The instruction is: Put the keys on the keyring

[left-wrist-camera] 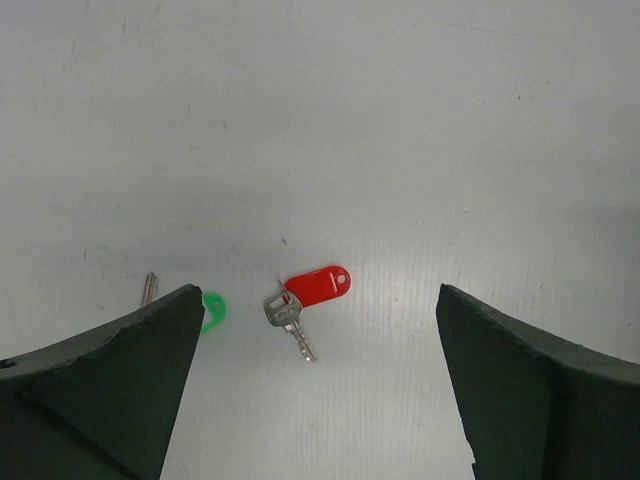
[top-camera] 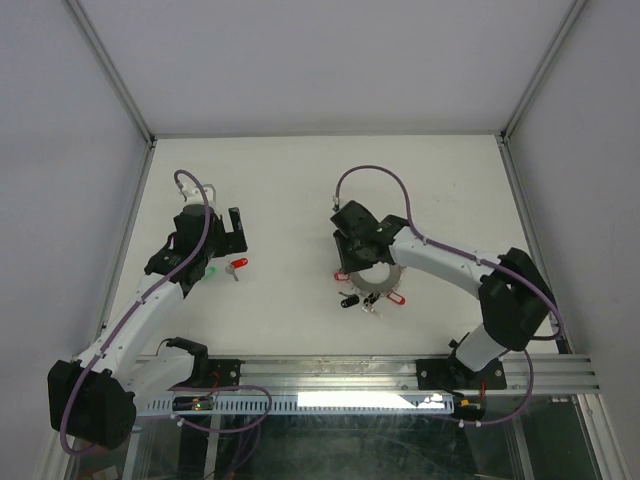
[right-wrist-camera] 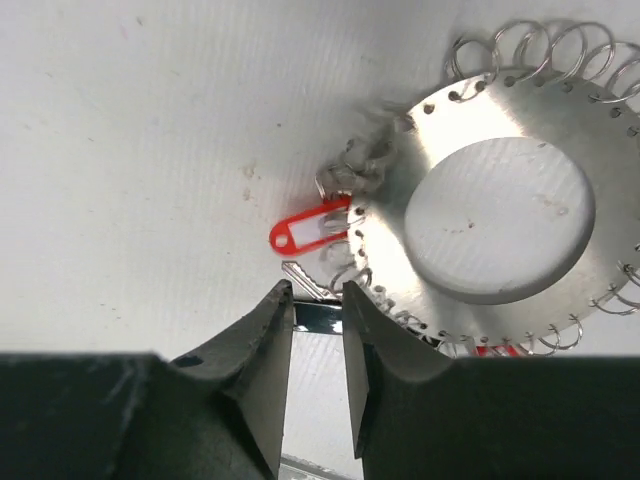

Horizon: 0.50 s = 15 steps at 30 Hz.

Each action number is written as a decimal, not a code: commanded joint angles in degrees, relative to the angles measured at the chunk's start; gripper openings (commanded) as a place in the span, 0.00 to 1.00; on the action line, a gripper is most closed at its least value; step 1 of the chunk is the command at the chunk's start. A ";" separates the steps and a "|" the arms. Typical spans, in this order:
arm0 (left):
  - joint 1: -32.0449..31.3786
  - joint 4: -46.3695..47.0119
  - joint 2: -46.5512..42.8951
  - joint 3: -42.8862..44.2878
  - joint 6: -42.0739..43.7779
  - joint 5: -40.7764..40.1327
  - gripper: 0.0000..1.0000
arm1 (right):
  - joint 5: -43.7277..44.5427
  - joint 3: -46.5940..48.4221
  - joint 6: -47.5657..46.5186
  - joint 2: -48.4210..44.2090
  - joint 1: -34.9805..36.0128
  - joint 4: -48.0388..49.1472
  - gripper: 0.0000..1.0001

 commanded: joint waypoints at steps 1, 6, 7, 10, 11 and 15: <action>0.25 1.72 -1.83 1.74 1.18 1.97 0.99 | -3.45 -1.68 2.58 -5.73 -2.92 5.13 0.23; 0.28 3.20 -4.72 0.69 1.97 6.20 0.99 | -6.23 -3.70 3.54 -7.30 -5.56 7.57 0.23; 0.28 3.56 -5.10 0.45 1.69 7.51 0.99 | -6.68 -3.68 3.37 -7.22 -6.61 7.67 0.23; 0.24 4.60 -5.20 0.03 1.53 9.33 0.99 | -6.62 -2.68 1.44 -5.73 -7.25 5.94 0.25; 0.26 4.66 -4.94 0.23 1.71 9.09 0.99 | -5.03 -2.14 0.53 -4.89 -7.28 4.68 0.27; 0.23 4.80 -3.74 0.46 1.61 9.27 0.99 | -1.73 -0.95 -3.56 -2.32 -6.11 1.32 0.32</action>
